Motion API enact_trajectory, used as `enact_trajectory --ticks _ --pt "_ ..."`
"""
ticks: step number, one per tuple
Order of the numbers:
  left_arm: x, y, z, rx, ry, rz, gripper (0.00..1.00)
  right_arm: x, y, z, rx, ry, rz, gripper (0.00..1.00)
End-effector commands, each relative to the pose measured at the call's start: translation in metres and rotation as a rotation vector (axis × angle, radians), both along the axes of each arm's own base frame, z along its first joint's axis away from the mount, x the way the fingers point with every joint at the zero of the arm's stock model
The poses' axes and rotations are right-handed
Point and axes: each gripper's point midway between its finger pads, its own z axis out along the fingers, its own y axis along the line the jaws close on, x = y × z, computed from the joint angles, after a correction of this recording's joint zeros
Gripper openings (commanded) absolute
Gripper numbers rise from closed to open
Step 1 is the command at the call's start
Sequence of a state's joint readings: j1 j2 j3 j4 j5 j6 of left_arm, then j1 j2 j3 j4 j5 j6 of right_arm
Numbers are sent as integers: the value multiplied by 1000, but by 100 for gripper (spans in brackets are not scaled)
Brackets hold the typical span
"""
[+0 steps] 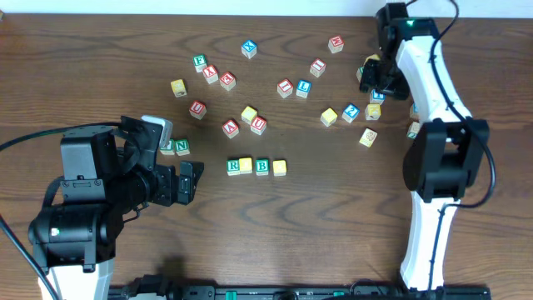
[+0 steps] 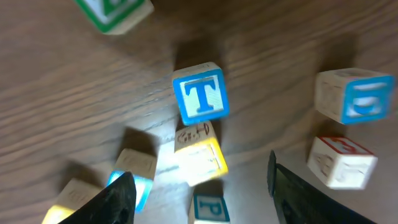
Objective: Spell out ROBOT
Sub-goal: 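Move the right gripper back over the blue T block in the pile, then lower the right gripper around the blue T block and close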
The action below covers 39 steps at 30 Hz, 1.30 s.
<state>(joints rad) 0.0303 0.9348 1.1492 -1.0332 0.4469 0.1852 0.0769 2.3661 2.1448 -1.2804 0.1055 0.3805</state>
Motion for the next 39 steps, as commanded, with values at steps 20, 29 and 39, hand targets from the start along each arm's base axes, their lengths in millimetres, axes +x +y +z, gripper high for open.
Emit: enact_trajectory --ticks 20,29,39 --pt "0 -1 4 0 -13 -16 98 8 -26 -25 -28 15 -31 48" --pt "0 -1 4 0 -13 -16 98 14 -22 -25 -19 -7 9 41" --pt "0 -1 3 0 -13 -16 98 14 -13 -25 -14 -2 66 25"
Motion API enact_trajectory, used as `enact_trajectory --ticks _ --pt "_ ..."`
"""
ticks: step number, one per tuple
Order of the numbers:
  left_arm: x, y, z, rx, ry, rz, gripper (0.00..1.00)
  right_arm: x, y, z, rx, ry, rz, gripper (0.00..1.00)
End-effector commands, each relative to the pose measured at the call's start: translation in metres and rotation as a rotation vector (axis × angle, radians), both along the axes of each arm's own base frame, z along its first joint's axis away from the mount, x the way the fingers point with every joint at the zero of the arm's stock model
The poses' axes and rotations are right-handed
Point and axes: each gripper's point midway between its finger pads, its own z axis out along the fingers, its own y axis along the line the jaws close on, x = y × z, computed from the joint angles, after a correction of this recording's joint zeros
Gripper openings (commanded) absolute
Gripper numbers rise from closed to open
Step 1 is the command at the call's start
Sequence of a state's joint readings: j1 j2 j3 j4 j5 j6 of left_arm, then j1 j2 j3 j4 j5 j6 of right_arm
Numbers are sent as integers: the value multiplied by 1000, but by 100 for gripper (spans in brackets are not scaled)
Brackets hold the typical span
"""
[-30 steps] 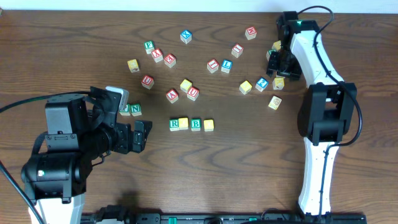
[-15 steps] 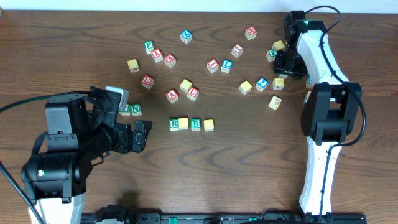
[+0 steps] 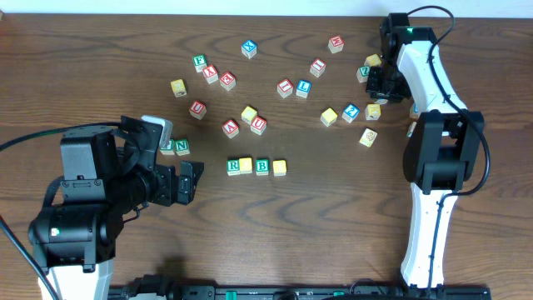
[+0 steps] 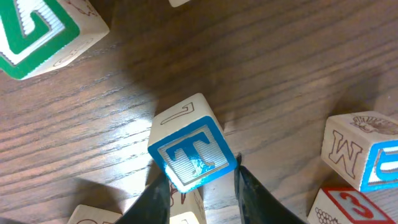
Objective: Spell out ROBOT
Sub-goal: 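Lower the right gripper around the blue T block and close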
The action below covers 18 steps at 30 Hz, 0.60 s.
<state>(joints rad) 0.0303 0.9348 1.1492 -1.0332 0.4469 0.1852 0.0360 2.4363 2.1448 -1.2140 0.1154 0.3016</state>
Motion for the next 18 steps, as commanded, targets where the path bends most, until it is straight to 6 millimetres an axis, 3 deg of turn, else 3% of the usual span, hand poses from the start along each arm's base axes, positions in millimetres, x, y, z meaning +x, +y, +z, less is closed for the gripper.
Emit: enact_trajectory --ticks 1,6,12,18 --pt "0 -1 3 0 -13 -16 98 2 9 6 2 -13 31 24" --pt "0 -1 4 0 -13 -16 98 2 10 6 1 -14 33 19" --pt "0 -1 4 0 -13 -16 98 2 10 6 1 -14 33 23" --pt "0 -1 4 0 -13 -16 98 5 5 7 -22 -23 31 40"
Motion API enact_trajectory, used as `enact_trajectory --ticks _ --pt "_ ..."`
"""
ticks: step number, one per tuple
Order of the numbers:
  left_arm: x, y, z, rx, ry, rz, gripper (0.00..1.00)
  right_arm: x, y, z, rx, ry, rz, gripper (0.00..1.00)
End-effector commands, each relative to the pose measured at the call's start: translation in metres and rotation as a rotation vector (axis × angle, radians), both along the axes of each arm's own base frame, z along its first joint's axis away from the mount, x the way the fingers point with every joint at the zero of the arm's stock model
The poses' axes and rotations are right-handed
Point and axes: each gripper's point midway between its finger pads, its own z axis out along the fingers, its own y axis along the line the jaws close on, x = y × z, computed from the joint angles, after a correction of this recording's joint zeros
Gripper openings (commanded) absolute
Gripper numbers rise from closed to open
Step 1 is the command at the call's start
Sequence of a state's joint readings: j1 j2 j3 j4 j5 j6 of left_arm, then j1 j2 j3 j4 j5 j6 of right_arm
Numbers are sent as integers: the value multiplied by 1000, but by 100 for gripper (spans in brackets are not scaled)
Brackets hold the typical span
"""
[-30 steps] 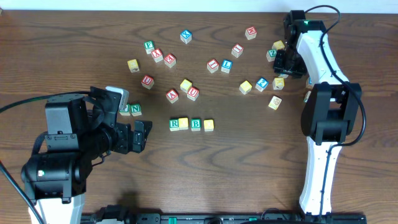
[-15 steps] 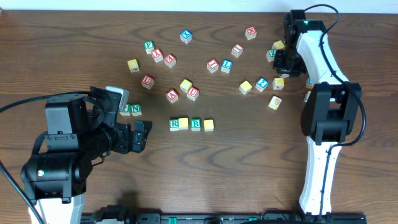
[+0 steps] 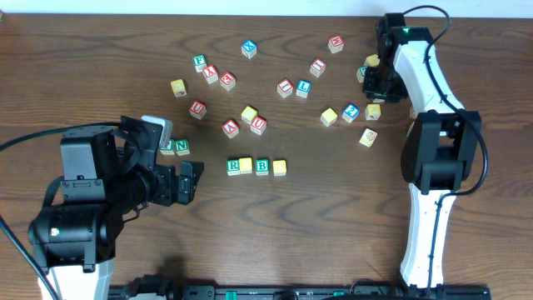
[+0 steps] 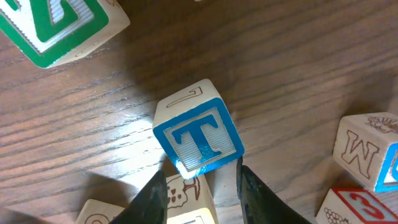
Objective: Spell out ROBOT
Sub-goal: 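Lower the right gripper around the blue T block and close, then lift the blue T block with the right gripper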
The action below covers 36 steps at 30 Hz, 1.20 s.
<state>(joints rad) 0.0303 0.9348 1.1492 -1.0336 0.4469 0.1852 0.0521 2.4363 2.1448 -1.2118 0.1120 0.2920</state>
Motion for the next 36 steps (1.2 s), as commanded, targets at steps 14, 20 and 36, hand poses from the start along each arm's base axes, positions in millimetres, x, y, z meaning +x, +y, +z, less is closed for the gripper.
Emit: enact_trajectory --ticks 14,20,36 --pt "0 -1 4 0 -14 -16 98 24 1 9 -28 -89 143 45" --pt "0 -1 4 0 -14 -16 98 29 1 10 -26 -110 152 48" --pt "0 -1 4 0 -14 -17 98 13 6 -15 -14 -50 169 45"
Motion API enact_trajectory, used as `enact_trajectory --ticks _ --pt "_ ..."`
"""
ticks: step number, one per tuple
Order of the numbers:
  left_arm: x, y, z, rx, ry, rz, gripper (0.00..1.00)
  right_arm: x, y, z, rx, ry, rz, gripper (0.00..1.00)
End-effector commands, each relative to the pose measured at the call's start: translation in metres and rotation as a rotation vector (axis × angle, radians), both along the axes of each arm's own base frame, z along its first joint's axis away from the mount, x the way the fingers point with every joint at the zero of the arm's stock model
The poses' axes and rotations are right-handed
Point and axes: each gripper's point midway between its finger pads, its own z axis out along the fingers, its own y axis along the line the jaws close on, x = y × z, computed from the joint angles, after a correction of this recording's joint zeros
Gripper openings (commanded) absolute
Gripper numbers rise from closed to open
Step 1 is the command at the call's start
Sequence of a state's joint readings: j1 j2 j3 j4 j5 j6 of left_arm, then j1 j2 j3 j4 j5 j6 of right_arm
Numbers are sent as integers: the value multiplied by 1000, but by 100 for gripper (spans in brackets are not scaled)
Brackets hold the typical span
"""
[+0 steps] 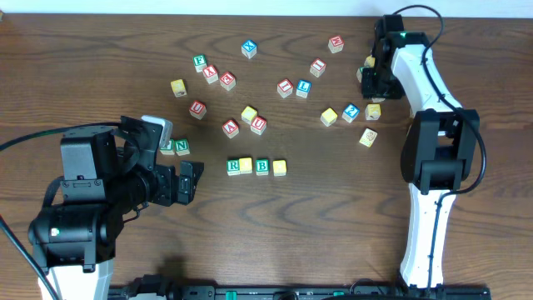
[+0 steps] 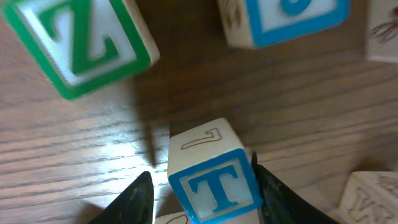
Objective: Spell out ROBOT
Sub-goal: 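Lift the blue T block with the right gripper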
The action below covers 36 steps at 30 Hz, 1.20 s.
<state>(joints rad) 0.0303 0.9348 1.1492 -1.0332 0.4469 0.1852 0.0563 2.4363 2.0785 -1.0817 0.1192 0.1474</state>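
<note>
In the right wrist view the blue T block (image 2: pixel 214 183) stands between the fingers of my right gripper (image 2: pixel 200 171). The right finger (image 2: pixel 273 199) touches the block's side, and a strip of bright table shows between the left finger (image 2: pixel 134 202) and the block, so the gripper is open around it. In the overhead view the right gripper (image 1: pixel 371 77) hides the T block at the far right. The row of R (image 1: pixel 234 166), a yellow block (image 1: pixel 246 165), B (image 1: pixel 262 166) and another yellow block (image 1: pixel 279 167) lies mid-table. My left gripper (image 1: pixel 193 179) rests open, left of the row.
A green Z block (image 2: pixel 81 43) and a blue-lettered block (image 2: pixel 280 22) lie just beyond the T block, with a pale block (image 2: pixel 367 199) to its right. Several loose letter blocks (image 1: pixel 285 87) are scattered across the far half. Two green blocks (image 1: pixel 175 147) sit by the left arm.
The right fingers stand wider apart than before, now on either side of the T block. The wrist has shifted, so the Z block fills more of the view and a blue-lettered block shows at the top.
The right gripper was wide open above the T block and its neighbours. Then its fingers stood narrow at the block's near edge, and the block had turned a little. Now they stand wider, either side of it. The left arm and the row have not moved.
</note>
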Motion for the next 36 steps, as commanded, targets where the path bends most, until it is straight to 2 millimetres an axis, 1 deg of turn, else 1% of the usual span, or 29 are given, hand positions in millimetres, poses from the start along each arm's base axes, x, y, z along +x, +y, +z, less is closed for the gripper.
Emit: enact_trajectory --ticks 1,9,16,20,26,28,33,36 --pt "0 -1 4 0 -13 -16 98 0 5 0 5 -4 23 45" --pt "0 -1 3 0 -13 -16 98 7 5 1 4 -33 34 45" --pt "0 -1 3 0 -13 -16 98 14 6 2 4 -60 40 42" --pt "0 -1 3 0 -13 -16 98 15 4 3 -6 -64 39 33" --pt "0 -1 4 0 -13 -17 98 14 3 3 -11 -62 38 24" --pt "0 -1 3 0 -13 -16 98 14 3 3 -10 -60 38 18" --pt "0 -1 4 0 -13 -16 98 12 4 3 -11 -51 41 15" --pt "0 -1 4 0 -13 -16 98 12 7 5 -11 -51 46 16"
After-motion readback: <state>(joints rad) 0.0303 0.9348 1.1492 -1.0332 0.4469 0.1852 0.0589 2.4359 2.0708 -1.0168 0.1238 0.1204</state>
